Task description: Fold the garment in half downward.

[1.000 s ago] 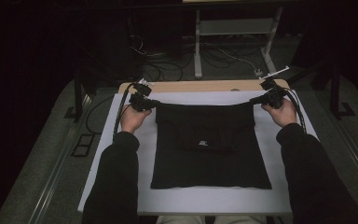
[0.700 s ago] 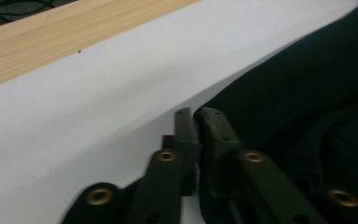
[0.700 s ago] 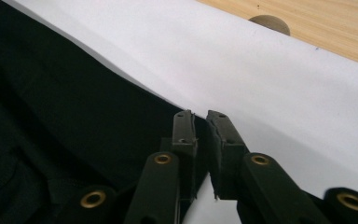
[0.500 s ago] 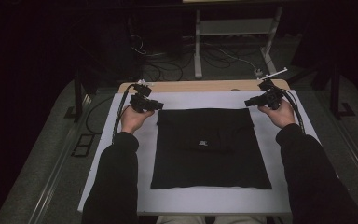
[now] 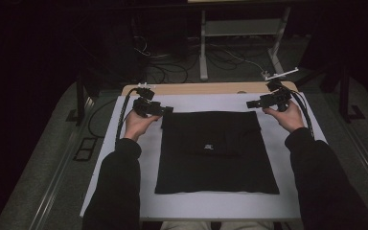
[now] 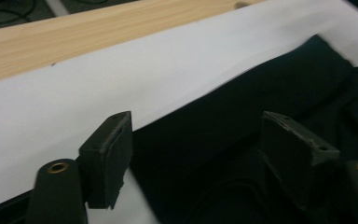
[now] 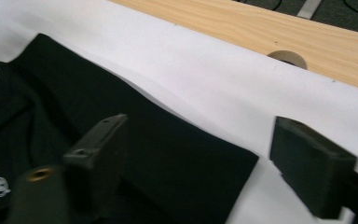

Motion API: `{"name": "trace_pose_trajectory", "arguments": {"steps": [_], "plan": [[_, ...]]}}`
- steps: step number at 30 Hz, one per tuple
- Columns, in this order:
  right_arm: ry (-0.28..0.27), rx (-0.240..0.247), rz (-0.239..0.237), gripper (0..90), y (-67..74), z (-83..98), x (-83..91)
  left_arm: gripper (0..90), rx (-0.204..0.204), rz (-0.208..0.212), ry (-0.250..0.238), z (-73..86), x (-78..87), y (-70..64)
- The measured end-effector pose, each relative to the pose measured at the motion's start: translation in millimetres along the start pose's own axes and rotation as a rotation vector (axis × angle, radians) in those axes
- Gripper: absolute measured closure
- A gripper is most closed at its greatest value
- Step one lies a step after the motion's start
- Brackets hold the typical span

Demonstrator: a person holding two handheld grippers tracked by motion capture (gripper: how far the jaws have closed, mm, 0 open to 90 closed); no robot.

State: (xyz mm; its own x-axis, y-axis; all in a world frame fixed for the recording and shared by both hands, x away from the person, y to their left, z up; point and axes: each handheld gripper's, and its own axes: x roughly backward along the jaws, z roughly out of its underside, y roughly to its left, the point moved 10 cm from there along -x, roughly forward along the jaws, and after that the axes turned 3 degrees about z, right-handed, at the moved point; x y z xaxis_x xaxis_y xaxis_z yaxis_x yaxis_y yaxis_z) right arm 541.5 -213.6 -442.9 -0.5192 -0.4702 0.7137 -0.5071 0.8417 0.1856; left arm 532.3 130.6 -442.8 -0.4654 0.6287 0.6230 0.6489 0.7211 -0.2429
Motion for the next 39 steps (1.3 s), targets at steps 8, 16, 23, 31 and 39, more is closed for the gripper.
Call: {"name": "trace_pose_trajectory", "arguments": {"steps": [8,16,23,31,39], "plan": [[-0.016,0.025,-0.005,0.0,13.2,-3.2,8.3,1.5,0.037,0.106,-0.067,-12.8,7.4,-19.3],[-0.027,0.035,-0.015,0.0,22.3,2.3,9.8,0.0,-0.006,0.094,-0.021,-4.4,3.0,-24.6],[-0.016,0.035,-0.068,0.0,28.7,13.9,8.7,0.0,-0.004,0.108,-0.043,-0.3,-0.9,-29.2],[-0.002,0.042,-0.106,0.0,38.4,29.1,6.2,0.0,-0.011,0.138,-0.031,9.0,-9.7,-38.3],[0.012,0.049,-0.134,0.0,48.3,38.4,0.1,0.0,-0.001,0.192,-0.005,18.9,-20.3,-46.5]]}}
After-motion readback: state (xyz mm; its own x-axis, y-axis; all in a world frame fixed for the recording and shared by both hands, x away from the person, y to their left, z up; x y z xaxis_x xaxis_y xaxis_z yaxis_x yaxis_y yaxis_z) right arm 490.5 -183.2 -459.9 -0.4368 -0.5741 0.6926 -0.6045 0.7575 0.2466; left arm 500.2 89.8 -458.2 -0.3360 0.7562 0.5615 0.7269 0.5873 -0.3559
